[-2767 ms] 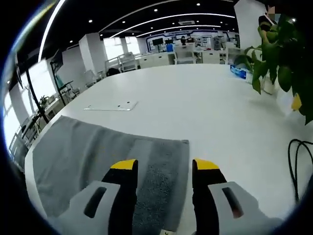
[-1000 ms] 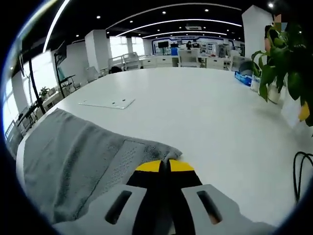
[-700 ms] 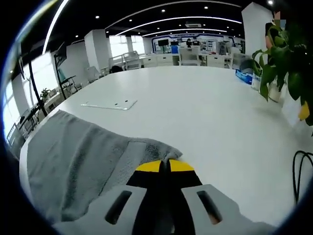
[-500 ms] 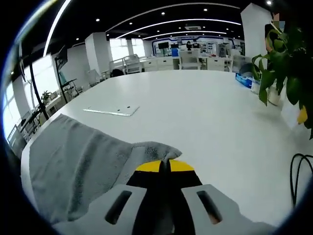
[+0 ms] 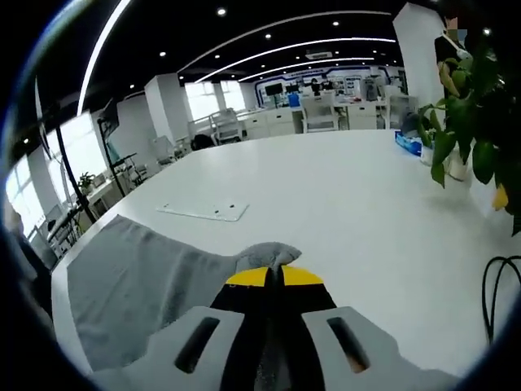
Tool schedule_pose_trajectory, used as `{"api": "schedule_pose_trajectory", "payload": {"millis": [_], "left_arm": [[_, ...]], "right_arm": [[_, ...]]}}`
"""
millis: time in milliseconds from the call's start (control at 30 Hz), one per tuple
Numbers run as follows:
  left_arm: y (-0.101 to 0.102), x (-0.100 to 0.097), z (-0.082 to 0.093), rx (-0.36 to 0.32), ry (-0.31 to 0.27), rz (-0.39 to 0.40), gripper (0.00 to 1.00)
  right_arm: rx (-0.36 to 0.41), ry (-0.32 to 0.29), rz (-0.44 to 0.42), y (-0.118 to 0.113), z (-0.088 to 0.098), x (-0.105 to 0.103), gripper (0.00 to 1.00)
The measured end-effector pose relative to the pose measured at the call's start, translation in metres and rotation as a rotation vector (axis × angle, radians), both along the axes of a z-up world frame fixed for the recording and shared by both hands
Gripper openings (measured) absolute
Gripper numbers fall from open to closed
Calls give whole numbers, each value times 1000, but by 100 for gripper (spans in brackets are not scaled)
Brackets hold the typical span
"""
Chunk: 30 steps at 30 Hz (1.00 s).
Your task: Fold the towel on the table until its edges align and the towel forms a compact rectangular stack.
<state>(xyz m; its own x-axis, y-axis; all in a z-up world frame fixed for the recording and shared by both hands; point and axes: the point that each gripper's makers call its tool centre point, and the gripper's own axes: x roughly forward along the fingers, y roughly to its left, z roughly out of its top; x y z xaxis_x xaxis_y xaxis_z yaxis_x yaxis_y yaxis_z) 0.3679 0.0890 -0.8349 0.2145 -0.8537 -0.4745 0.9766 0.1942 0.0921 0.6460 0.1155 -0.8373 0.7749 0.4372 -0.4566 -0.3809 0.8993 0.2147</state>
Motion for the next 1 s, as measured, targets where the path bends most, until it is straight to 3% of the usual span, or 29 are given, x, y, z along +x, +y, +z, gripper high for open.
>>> {"api": "schedule_pose_trajectory", "payload": {"millis": [200, 500, 800, 1000], "left_arm": [[12, 0, 17, -8, -41, -1, 3], [28, 1, 57, -73, -81, 49, 3], [41, -3, 80, -95, -123, 68, 3], [59, -6, 107, -121, -163, 95, 3]], "right_arm": [[19, -15, 2, 4, 17, -4, 1], [37, -42, 10, 15, 47, -11, 1], [27, -70, 21, 26, 77, -13, 1], [11, -89, 30, 40, 98, -9, 1]]}}
